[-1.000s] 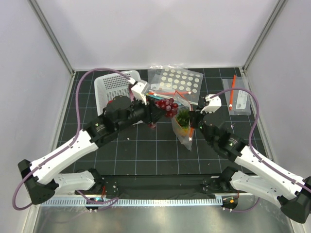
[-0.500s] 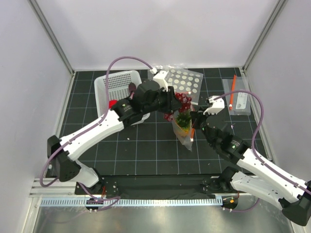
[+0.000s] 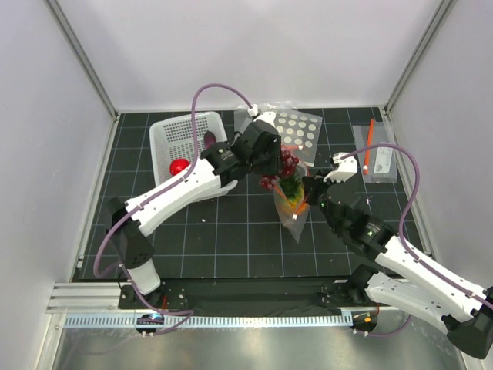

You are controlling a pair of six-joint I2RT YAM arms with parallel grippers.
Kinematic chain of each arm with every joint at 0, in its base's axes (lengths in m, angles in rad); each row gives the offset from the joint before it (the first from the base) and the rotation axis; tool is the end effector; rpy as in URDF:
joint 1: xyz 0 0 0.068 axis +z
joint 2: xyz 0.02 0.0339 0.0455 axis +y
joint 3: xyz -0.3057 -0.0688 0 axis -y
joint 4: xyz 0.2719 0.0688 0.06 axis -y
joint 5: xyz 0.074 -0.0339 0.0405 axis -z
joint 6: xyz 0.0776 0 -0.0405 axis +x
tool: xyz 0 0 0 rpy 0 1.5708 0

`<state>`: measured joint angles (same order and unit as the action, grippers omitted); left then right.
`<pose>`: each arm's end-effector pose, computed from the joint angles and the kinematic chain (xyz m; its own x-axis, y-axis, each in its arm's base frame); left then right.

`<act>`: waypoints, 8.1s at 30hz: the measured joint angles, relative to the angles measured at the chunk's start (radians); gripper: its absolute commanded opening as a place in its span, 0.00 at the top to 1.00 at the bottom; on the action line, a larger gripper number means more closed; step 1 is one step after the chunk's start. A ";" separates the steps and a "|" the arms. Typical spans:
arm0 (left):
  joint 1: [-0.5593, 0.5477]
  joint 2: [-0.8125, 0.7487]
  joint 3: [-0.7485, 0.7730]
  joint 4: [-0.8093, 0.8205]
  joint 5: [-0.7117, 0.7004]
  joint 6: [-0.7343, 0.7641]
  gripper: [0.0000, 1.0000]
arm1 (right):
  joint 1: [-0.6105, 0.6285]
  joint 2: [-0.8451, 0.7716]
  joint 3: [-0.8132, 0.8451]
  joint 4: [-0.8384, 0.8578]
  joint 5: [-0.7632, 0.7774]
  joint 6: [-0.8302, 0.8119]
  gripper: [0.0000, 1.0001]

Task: Place the food in the zip-top bag and seal the zipper
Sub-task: Place the fake fruit in the zipper food storage bag, then adjust the zipper food storage bag at the center of the board.

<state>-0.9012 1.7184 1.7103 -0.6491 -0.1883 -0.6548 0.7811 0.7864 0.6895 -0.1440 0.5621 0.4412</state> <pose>0.2946 -0.3487 0.3819 -0.7138 -0.0621 -0.6976 0.3070 0.8675 -0.3914 0.1826 0.1228 0.3300 -0.2506 0.2603 -0.9324 -0.1340 0.9446 0.2997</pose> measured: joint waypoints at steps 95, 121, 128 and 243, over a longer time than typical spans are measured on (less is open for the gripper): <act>-0.196 -0.395 -0.584 0.265 -0.027 0.200 0.02 | 0.000 0.013 -0.052 0.044 -0.040 0.011 0.99; -0.274 -0.113 -0.349 0.141 -0.371 0.226 1.00 | 0.000 -0.016 -0.052 0.031 -0.040 0.018 0.77; -0.231 -0.107 -0.043 -0.039 -0.285 0.224 1.00 | 0.000 -0.017 -0.052 0.030 -0.033 0.009 0.49; -0.028 -0.277 -0.602 0.512 -0.097 -0.273 1.00 | -0.239 0.291 0.333 -0.340 -0.421 0.068 0.47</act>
<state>-0.9291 1.4410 1.1080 -0.1375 -0.2852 -0.9279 0.5419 1.0775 1.0229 -0.4835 0.1413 0.5091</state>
